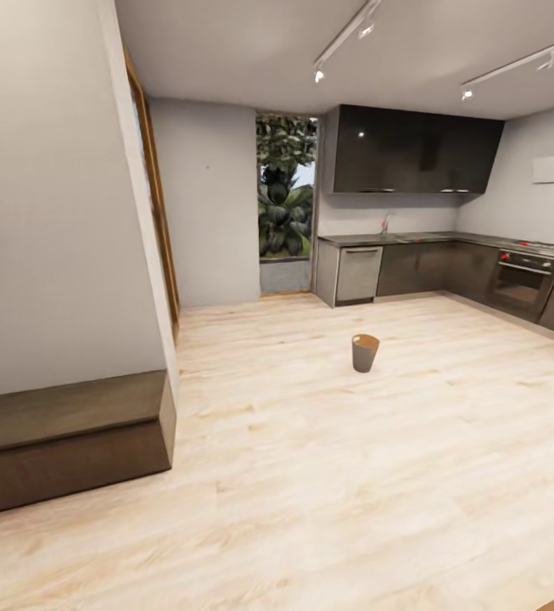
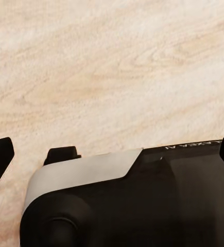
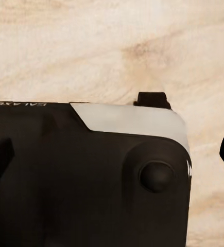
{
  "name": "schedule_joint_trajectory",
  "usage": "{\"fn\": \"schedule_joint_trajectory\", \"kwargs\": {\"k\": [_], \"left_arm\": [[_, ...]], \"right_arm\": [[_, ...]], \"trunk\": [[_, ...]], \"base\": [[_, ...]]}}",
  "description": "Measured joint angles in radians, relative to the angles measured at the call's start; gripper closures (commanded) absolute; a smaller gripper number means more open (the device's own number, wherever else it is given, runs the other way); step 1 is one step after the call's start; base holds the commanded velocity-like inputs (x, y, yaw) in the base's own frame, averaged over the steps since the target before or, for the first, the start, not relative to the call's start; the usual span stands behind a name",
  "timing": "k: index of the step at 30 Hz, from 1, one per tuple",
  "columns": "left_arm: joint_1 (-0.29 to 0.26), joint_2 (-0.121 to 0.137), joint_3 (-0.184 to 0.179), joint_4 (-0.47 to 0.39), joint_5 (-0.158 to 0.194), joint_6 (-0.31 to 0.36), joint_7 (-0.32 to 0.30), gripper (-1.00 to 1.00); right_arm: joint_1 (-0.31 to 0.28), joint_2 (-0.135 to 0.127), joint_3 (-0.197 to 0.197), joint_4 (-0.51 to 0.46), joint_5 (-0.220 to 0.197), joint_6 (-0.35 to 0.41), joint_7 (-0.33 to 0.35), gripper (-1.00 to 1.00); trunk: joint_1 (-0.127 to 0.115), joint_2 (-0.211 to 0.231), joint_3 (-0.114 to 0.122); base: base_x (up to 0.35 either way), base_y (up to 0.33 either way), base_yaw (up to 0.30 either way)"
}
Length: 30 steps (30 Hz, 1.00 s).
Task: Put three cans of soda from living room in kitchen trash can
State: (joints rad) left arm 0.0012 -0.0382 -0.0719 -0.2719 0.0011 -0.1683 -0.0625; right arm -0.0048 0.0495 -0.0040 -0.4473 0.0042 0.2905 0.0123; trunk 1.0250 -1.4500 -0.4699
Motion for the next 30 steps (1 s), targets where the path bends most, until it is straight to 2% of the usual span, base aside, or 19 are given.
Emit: {"fn": "schedule_joint_trajectory", "kwargs": {"k": [2, 5, 9, 12, 18, 21, 25, 30], "left_arm": [[-0.001, -0.002, 0.001, 0.000, 0.001, 0.005, 0.000, -1.00], [-0.007, -0.004, 0.002, -0.001, 0.001, 0.012, 0.000, -1.00], [-0.032, -0.005, 0.003, -0.001, 0.004, 0.044, 0.001, -1.00], [-0.054, -0.006, 0.003, -0.001, 0.005, 0.065, 0.003, -1.00], [-0.100, -0.013, 0.004, -0.020, 0.005, 0.121, 0.007, -1.00], [-0.138, -0.016, 0.003, -0.038, 0.006, 0.155, 0.009, -1.00], [-0.166, -0.017, 0.004, -0.043, 0.006, 0.167, 0.012, -1.00], [-0.177, -0.017, 0.004, -0.047, 0.007, 0.167, 0.015, -1.00]], "right_arm": [[0.000, 0.000, 0.000, -0.088, -0.002, 0.085, 0.000, -1.00], [0.000, -0.002, 0.000, -0.162, -0.003, 0.154, 0.000, -1.00], [-0.002, -0.009, -0.003, -0.238, -0.002, 0.210, -0.001, -1.00], [-0.014, -0.011, -0.006, -0.262, -0.001, 0.220, -0.002, -1.00], [-0.046, -0.013, -0.008, -0.275, -0.001, 0.213, -0.004, -1.00], [-0.068, -0.013, -0.008, -0.277, -0.001, 0.173, -0.004, -1.00], [-0.081, -0.014, -0.008, -0.278, -0.001, 0.142, -0.005, -1.00], [-0.086, -0.014, -0.008, -0.277, -0.002, 0.087, 0.002, -1.00]], "trunk": [[0.000, 0.000, 0.000], [0.000, 0.000, 0.000], [0.000, 0.000, 0.000], [0.000, 0.000, 0.000], [0.000, 0.000, 0.000], [0.000, 0.000, 0.000], [0.000, 0.000, 0.000], [0.000, 0.000, 0.000]], "base": [[0.343, 0.000, 0.000], [0.343, 0.000, 0.000], [0.343, 0.000, 0.000], [0.343, 0.000, 0.000], [0.344, 0.000, 0.000], [0.344, 0.000, 0.000], [0.344, 0.000, 0.000], [0.344, 0.000, 0.000]]}}
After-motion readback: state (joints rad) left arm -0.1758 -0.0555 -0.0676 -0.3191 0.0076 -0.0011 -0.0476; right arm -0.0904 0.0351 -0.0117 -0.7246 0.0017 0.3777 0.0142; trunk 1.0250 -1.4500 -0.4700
